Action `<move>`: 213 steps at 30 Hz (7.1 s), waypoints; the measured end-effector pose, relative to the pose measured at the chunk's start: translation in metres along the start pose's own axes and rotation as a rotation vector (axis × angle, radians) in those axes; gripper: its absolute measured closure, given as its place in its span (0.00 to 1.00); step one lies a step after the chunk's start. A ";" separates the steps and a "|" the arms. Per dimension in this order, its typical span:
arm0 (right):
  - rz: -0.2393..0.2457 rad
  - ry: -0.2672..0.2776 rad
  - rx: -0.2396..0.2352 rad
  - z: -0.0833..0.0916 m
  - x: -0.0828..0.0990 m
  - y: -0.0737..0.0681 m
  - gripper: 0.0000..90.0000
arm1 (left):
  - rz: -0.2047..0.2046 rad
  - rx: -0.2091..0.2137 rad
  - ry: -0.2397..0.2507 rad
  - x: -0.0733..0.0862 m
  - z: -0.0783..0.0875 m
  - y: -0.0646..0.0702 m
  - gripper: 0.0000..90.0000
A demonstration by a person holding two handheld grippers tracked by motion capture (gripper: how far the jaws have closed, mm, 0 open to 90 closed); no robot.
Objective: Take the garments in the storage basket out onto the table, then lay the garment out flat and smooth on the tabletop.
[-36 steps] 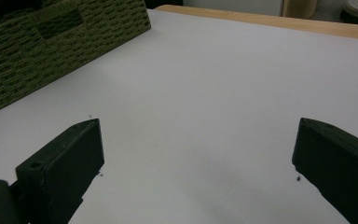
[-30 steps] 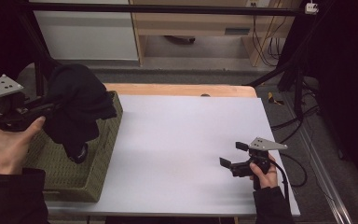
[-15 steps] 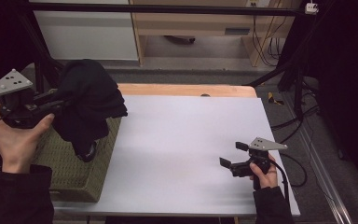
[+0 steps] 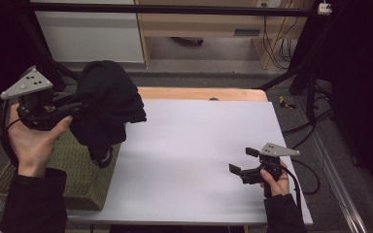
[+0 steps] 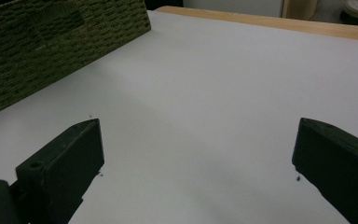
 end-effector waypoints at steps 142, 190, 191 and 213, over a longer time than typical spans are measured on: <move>-0.006 -0.018 0.000 -0.005 0.004 0.000 0.03 | -0.009 0.261 -0.206 0.166 -0.128 0.144 0.00; 0.027 -0.089 -0.026 -0.047 0.012 -0.023 0.05 | 0.009 0.250 -0.289 0.227 -0.124 0.143 0.29; 0.028 -0.087 -0.021 -0.049 0.012 -0.024 0.06 | 0.011 0.253 -0.292 0.228 -0.124 0.144 0.31; 0.021 -0.138 -0.038 -0.082 0.020 -0.047 0.20 | -0.059 0.217 -0.310 0.237 -0.127 0.150 0.65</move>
Point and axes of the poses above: each handheld gripper's, and its own axes: z roughly backward along the jaws, x roughly out of its underside, y roughly to its right, the point moved 9 cm from there along -z, roughly forward along the jaws, and after that the axes turned 14 degrees about -x, right-handed, at the moved point
